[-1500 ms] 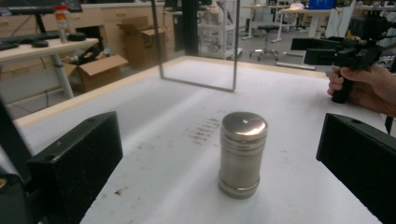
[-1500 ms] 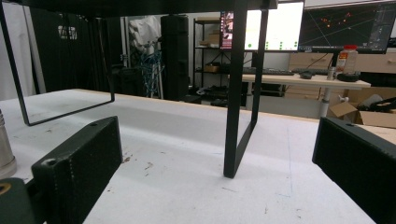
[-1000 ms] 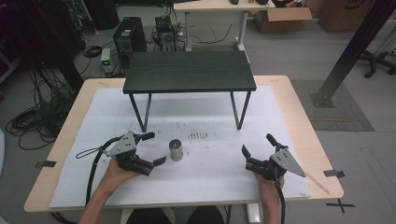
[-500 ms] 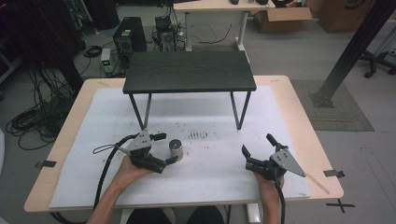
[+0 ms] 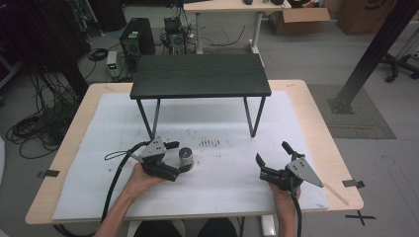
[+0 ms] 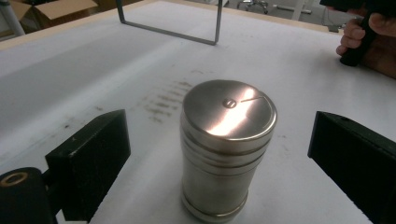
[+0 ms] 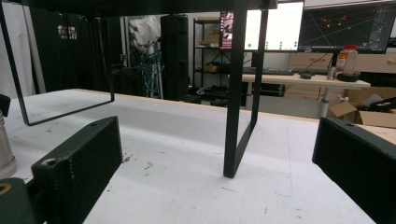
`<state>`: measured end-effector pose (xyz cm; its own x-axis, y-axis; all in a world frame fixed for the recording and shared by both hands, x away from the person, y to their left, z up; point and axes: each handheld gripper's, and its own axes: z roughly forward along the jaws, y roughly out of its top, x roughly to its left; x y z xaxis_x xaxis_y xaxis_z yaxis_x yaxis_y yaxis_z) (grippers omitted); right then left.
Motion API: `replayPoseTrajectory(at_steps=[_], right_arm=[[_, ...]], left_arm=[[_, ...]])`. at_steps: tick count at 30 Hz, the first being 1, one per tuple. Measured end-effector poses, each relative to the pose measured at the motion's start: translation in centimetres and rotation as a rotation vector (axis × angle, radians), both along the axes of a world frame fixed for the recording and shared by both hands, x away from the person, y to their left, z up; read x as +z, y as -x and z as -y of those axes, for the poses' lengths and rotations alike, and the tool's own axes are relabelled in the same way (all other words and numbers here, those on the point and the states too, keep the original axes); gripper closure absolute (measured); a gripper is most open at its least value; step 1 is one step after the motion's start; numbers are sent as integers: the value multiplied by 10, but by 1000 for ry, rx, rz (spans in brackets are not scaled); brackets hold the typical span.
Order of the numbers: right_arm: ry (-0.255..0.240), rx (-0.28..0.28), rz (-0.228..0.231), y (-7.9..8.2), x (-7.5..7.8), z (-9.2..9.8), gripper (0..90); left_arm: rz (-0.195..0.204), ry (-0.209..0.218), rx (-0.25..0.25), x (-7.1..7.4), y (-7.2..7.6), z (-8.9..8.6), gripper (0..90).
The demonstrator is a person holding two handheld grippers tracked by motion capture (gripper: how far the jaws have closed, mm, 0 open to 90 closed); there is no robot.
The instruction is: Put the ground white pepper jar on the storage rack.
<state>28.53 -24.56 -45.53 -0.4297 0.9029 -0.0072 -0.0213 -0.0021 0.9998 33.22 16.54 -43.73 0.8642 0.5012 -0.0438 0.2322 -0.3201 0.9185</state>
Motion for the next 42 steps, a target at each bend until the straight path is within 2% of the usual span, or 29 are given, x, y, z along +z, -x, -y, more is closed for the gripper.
replayPoseTrajectory(at_steps=[7, 17, 22, 23, 29, 42], right_arm=[[0, 0, -1, 0, 0, 0, 13], [-1, -1, -1, 0, 0, 0, 13], [0, -1, -1, 0, 0, 0, 13], [-1, -1, -1, 0, 0, 0, 13], [-1, -1, 0, 0, 0, 0, 14], [-1, -1, -1, 0, 0, 0, 14]], left_arm=[[-13, -12, 2, -3, -1, 2, 107], [-8, -33, -5, -4, -2, 3, 258], [5, -34, -3, -4, -1, 2, 361], [18, -38, 4, -4, -1, 3, 395], [43, -40, -8, -3, 1, 4, 483], [40, -43, -11, -3, 2, 4, 491]])
